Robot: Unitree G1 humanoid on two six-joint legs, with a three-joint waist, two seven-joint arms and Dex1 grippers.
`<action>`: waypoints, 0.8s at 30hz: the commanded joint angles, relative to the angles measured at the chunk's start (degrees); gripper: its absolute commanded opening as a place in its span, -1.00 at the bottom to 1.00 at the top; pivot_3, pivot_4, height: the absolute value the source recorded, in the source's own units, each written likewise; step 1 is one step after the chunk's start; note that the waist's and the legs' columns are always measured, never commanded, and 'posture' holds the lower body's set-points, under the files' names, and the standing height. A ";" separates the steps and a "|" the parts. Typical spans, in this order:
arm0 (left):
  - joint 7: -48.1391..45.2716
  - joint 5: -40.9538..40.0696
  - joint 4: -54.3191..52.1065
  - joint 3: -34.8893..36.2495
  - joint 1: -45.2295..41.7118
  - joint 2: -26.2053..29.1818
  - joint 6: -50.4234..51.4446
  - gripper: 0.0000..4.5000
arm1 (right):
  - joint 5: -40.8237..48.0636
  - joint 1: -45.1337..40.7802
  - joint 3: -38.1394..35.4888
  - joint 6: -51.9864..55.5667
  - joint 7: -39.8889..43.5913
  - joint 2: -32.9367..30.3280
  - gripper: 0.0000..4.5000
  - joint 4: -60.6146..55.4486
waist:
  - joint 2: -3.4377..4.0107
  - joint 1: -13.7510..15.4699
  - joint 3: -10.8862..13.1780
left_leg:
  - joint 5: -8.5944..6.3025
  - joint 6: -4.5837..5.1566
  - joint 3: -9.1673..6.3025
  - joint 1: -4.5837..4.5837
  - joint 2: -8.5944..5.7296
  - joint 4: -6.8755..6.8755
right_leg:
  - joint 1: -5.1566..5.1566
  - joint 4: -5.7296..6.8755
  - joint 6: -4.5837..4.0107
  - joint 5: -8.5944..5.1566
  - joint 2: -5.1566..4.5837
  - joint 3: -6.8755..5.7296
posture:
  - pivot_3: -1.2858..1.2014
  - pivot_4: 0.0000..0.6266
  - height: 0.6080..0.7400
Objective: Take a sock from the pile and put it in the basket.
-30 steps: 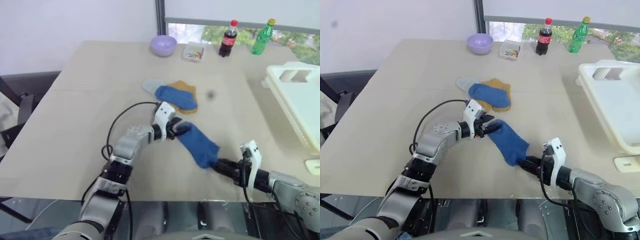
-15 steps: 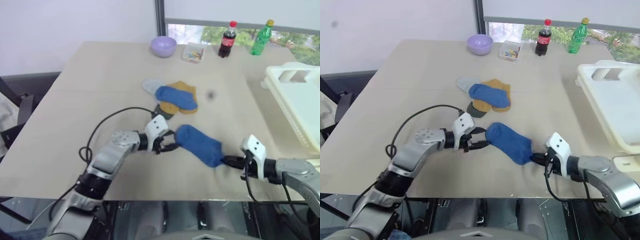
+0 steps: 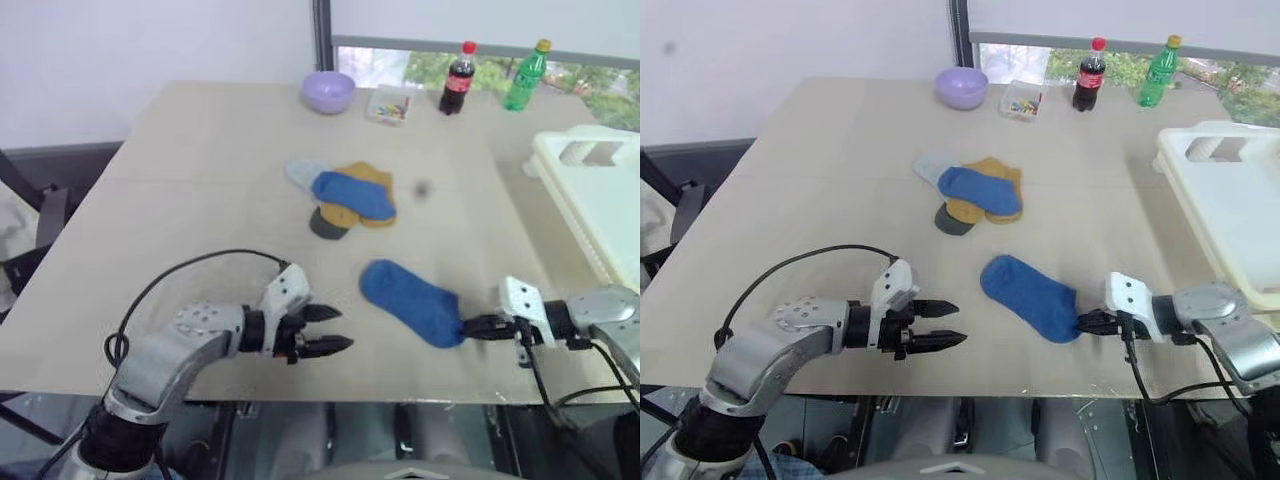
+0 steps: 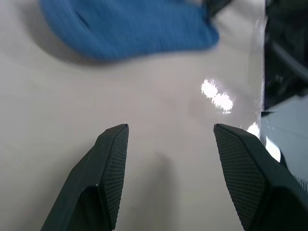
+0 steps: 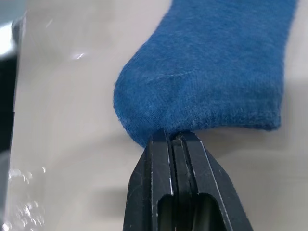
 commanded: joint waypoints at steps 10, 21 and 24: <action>7.87 -1.51 7.02 3.78 -8.23 -8.26 -3.00 0.34 | -8.42 -7.86 -0.18 -10.17 -4.02 6.18 -0.98 10.83 | -0.03 0.00 0.00 | 0.05 -0.07 0.00 -0.03 0.01 -0.04 | 0.00 0.00 -0.24 0.23 0.15 0.09 | 0.03 -0.52 0.84; 13.25 3.66 20.97 -0.16 -18.96 -17.05 -7.60 0.34 | -9.49 -6.09 -2.45 -9.65 -7.30 6.81 0.31 9.04 | -0.08 -0.04 0.01 | 0.09 -0.13 0.11 0.00 0.01 -0.03 | 0.05 0.01 -0.23 0.24 0.19 0.07 | 0.03 -0.52 0.84; 13.54 4.59 23.97 -0.75 -20.89 -18.83 -9.03 0.34 | -6.49 -5.91 -4.33 -4.64 -6.45 5.97 0.31 4.87 | -0.08 0.03 0.01 | 0.09 -0.14 0.11 -0.04 0.00 -0.04 | 0.05 0.00 -0.16 0.29 0.19 0.04 | 0.03 -0.52 0.84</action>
